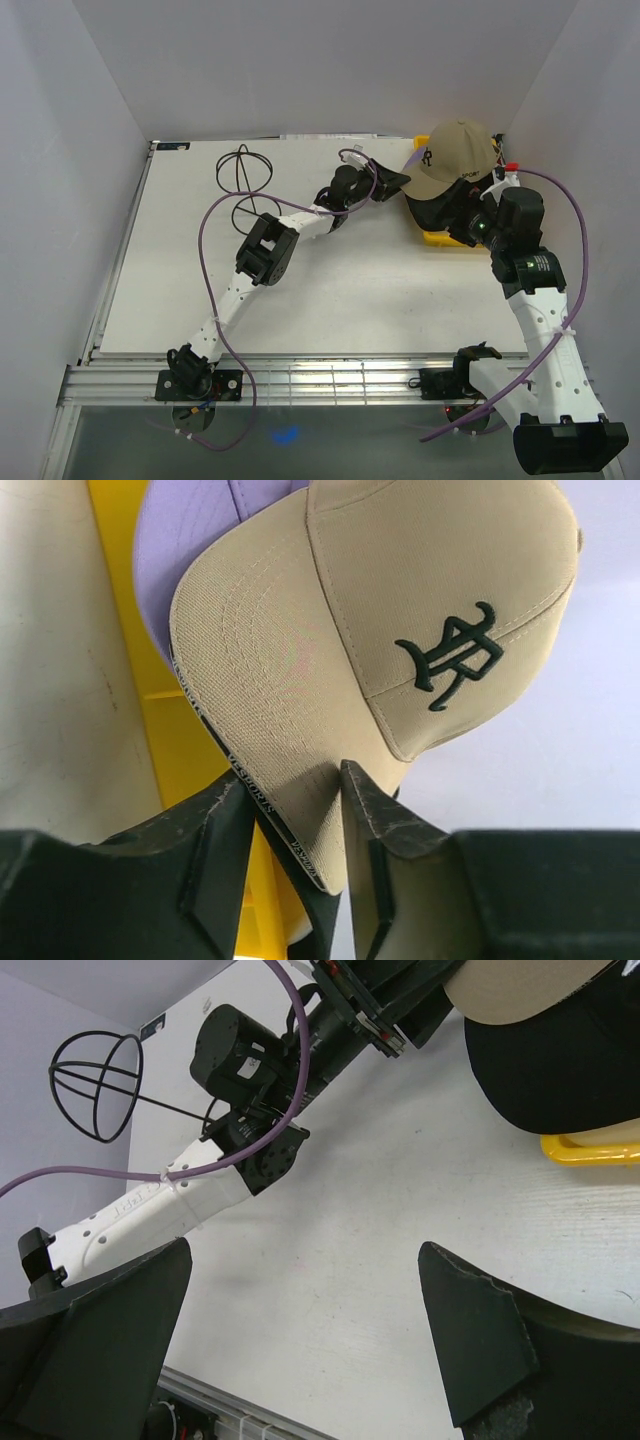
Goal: Stack the hats
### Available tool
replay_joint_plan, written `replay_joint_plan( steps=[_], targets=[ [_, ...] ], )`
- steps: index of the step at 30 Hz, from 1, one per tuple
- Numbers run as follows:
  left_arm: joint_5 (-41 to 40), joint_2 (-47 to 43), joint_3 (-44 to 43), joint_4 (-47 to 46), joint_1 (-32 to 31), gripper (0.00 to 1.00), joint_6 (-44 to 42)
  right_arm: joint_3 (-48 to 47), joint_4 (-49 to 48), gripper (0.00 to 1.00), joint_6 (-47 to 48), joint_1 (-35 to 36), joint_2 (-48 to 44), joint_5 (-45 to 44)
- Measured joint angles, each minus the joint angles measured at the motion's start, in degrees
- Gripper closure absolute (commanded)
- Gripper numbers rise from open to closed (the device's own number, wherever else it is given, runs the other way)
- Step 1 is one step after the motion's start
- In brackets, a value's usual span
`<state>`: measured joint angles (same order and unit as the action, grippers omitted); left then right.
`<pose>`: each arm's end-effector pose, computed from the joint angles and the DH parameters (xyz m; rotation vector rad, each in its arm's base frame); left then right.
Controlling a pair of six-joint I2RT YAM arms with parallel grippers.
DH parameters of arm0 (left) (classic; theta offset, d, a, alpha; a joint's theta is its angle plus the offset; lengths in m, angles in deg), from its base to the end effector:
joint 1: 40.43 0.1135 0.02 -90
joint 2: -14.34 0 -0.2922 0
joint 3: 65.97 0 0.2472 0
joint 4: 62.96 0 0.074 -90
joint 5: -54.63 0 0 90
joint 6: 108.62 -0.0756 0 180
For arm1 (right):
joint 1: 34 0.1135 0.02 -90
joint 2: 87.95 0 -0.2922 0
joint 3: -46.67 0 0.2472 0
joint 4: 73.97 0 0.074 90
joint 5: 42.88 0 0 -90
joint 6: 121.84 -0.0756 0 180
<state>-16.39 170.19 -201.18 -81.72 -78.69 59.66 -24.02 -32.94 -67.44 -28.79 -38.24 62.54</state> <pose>0.5057 -0.4301 0.1411 -0.3651 1.9103 -1.7490 0.1972 0.0382 0.3745 0.3361 1.9489 0.7300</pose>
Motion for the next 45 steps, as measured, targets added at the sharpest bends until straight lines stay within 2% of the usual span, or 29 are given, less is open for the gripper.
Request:
replay_joint_plan(
  steps=[6, 10, 11, 29, 40, 41, 45],
  targets=[
    [0.0, 0.0, -0.3, -1.7, 0.0, 0.70, 1.3, 0.2, 0.0, 0.00, 0.0, 0.0, -0.1, -0.1],
    [0.0, 0.0, -0.6, -2.5, 0.0, 0.88, 1.5, 0.2, 0.0, 0.00, 0.0, 0.0, -0.2, 0.0],
    [0.1, 0.0, -0.6, -2.6, 0.0, 0.99, 1.5, 0.2, 0.0, 0.00, 0.0, 0.0, -0.2, -0.1],
    [0.9, -0.2, -2.1, -6.4, -0.3, 1.00, 1.2, -0.3, 0.3, 0.00, 0.0, 0.0, -0.9, -1.6],
    [0.9, -2.3, -2.1, -7.9, -0.7, 1.00, 1.1, -7.0, 1.8, 0.00, -0.2, 0.0, -1.4, -1.7],
    [0.9, -2.6, -2.1, -8.0, -0.7, 1.00, 1.0, -7.5, 1.9, 0.04, -0.2, 0.0, -1.5, -1.7],
    [0.9, -4.5, -2.3, -8.0, -0.8, 1.00, 0.6, -8.5, 2.2, 0.04, -0.6, 0.0, -1.5, -1.7]
  ],
)
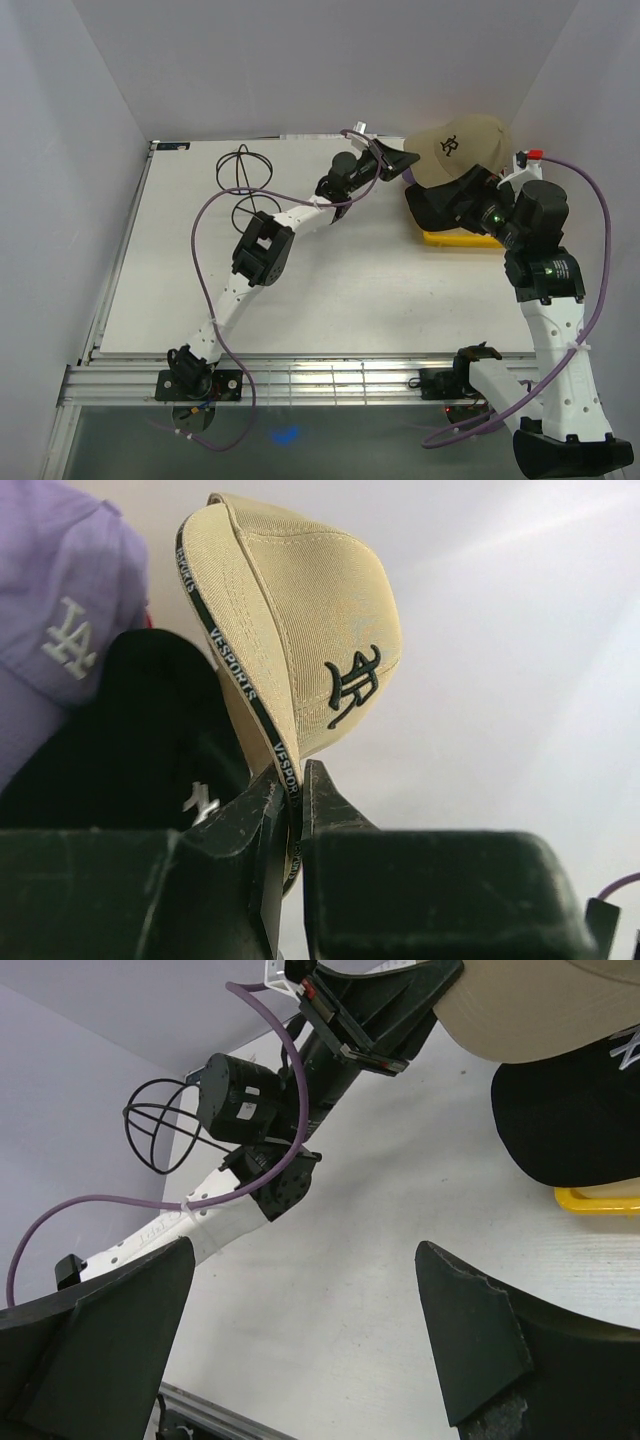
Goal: Stack the hats
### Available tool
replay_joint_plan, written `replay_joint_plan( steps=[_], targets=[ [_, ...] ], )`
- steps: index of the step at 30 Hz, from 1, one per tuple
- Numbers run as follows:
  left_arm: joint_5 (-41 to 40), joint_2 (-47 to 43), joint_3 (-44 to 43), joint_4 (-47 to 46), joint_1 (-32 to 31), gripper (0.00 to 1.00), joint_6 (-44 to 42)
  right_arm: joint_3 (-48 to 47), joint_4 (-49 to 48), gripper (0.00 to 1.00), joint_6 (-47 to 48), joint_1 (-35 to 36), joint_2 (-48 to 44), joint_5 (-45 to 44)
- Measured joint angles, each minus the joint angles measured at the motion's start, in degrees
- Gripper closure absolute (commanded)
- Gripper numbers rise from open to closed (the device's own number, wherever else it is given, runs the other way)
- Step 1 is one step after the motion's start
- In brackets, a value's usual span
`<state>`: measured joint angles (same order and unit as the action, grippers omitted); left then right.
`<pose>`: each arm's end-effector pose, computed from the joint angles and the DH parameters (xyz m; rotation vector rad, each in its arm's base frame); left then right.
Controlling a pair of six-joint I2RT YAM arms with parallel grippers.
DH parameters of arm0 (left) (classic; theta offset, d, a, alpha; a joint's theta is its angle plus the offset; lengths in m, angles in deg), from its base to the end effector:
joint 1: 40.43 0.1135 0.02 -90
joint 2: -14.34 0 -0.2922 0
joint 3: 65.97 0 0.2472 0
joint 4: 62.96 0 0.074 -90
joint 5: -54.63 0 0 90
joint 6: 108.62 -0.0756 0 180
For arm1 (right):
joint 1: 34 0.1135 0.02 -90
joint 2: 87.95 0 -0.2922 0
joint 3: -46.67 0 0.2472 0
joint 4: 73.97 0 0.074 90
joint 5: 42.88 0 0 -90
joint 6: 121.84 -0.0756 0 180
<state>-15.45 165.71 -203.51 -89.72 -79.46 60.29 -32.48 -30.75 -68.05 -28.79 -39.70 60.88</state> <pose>0.4949 -0.4343 0.2269 -0.2173 1.6497 -1.8953 0.1792 0.0344 0.4270 0.3179 1.8118 0.7280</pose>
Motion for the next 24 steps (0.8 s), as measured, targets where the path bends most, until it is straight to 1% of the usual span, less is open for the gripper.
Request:
replay_joint_plan(
  steps=[12, 20, 24],
  targets=[
    [-1.2, -5.0, 0.6, -2.1, -0.1, 1.00, 0.0, -4.2, 2.1, 0.04, -1.0, 0.0, 0.2, 0.4],
    [-3.0, -11.9, 6.3, -3.7, -0.1, 1.00, -0.9, -5.8, 2.4, 0.05, -1.8, 0.0, 0.3, 1.5],
    [-3.5, -14.5, 7.9, -5.1, -0.1, 1.00, -1.4, -5.9, 2.4, 0.05, -2.5, 0.0, 0.3, 1.8]
  ],
)
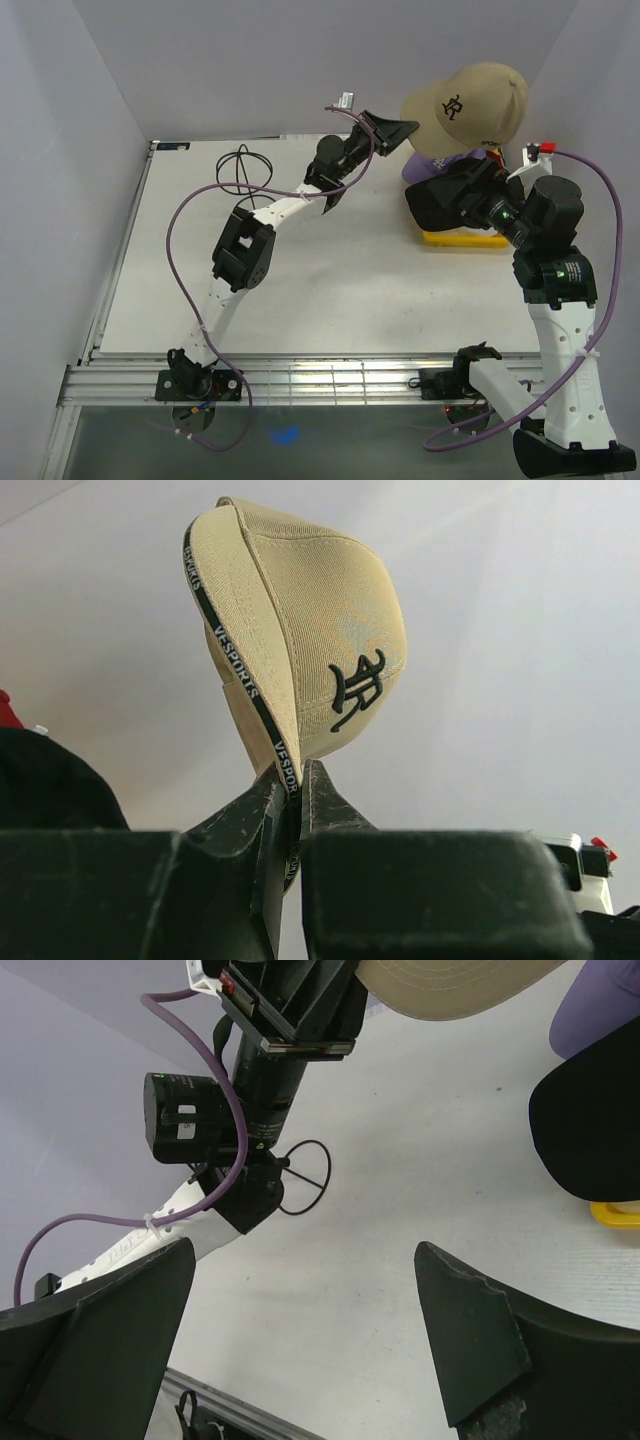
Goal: Stack the hats
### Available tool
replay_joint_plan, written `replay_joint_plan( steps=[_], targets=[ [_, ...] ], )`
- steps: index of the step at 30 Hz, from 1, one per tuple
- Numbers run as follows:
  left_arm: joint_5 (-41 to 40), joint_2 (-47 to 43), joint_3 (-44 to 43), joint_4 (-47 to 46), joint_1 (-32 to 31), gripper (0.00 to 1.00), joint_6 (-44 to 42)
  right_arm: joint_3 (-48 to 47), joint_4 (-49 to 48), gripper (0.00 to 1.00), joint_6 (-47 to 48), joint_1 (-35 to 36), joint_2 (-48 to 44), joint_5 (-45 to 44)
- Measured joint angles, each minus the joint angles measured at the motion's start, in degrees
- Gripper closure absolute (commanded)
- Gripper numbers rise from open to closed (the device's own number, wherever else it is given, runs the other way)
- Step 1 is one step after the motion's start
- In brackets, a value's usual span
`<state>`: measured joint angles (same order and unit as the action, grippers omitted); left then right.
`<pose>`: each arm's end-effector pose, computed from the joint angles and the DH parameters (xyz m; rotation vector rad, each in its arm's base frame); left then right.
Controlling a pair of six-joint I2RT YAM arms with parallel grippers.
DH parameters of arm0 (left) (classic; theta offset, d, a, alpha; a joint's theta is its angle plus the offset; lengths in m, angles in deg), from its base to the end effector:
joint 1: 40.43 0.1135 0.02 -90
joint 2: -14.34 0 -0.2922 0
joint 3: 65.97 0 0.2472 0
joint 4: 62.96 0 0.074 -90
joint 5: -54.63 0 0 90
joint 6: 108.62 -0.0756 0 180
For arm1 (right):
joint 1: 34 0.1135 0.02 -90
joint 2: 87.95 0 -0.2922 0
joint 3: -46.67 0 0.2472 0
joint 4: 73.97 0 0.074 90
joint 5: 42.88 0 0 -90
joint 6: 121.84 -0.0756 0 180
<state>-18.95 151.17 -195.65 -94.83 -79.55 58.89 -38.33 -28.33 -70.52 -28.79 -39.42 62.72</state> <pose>0.4609 -0.4024 0.3439 -0.1588 1.3934 -1.9214 0.1677 0.0357 0.4560 0.3137 1.7645 0.7927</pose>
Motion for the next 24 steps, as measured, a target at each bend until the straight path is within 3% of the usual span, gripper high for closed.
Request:
replay_joint_plan(
  steps=[9, 24],
  targets=[
    [-1.8, -4.0, 4.6, -0.9, 0.2, 1.00, -1.4, -1.2, 0.2, 0.04, -0.2, 0.0, 0.0, 0.1],
    [-3.9, -15.9, 19.5, -1.7, 4.6, 1.00, -3.4, -2.4, -0.7, 0.04, -2.0, 0.0, 0.0, 1.8]
  ],
)
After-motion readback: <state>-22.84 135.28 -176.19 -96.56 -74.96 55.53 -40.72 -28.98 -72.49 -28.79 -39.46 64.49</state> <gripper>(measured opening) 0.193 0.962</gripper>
